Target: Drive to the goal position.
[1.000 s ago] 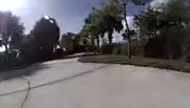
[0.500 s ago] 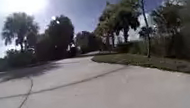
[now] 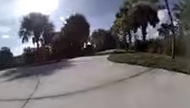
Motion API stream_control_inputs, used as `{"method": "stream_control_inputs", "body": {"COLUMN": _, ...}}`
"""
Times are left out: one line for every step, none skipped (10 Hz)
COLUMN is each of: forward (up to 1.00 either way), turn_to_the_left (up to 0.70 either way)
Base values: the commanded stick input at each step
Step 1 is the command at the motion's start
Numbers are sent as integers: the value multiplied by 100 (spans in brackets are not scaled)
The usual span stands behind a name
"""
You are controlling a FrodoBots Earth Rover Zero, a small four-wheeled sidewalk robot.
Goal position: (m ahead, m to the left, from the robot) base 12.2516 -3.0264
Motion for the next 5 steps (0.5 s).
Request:
{"method": "stream_control_inputs", "body": {"forward": 85, "turn_to_the_left": 0}}
{"method": "stream_control_inputs", "body": {"forward": 85, "turn_to_the_left": 0}}
{"method": "stream_control_inputs", "body": {"forward": 85, "turn_to_the_left": 0}}
{"method": "stream_control_inputs", "body": {"forward": 85, "turn_to_the_left": 0}}
{"method": "stream_control_inputs", "body": {"forward": 85, "turn_to_the_left": 0}}
